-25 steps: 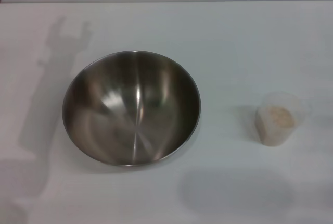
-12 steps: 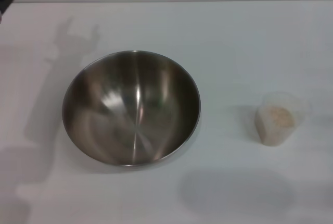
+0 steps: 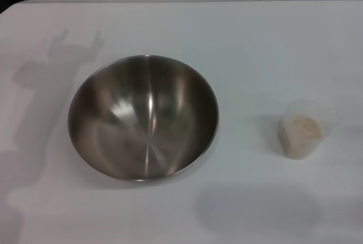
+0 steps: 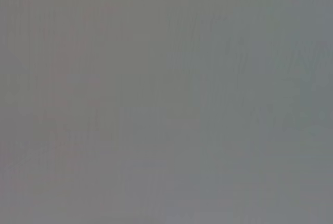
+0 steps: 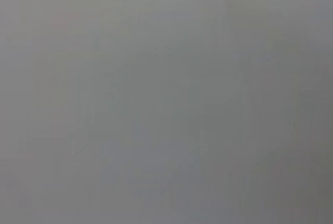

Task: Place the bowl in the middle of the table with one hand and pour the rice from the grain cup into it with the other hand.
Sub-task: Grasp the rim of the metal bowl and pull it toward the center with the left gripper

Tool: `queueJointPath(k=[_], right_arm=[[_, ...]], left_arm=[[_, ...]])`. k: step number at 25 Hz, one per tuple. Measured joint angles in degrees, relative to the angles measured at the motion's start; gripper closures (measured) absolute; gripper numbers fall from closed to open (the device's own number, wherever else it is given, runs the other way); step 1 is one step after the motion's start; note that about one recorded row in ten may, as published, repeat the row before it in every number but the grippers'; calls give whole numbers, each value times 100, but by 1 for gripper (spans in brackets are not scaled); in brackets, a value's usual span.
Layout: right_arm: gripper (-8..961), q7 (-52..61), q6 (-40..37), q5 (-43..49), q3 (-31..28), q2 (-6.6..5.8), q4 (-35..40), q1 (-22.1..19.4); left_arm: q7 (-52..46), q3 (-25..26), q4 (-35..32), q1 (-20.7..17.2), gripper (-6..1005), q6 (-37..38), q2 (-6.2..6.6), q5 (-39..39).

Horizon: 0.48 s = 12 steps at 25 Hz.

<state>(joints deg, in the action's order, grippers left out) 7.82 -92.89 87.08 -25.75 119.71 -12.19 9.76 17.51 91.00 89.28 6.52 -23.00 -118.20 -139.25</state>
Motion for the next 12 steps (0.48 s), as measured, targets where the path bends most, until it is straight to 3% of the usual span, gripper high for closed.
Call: queueJointPath(k=[5, 12], right_arm=[[114, 0, 0, -1, 0, 0, 1, -22], [114, 0, 0, 1, 0, -3, 6, -11]], left_arm=[[26, 303, 92, 136, 203, -671, -1, -30], [252, 311, 278, 204, 203, -932, -32, -949]])
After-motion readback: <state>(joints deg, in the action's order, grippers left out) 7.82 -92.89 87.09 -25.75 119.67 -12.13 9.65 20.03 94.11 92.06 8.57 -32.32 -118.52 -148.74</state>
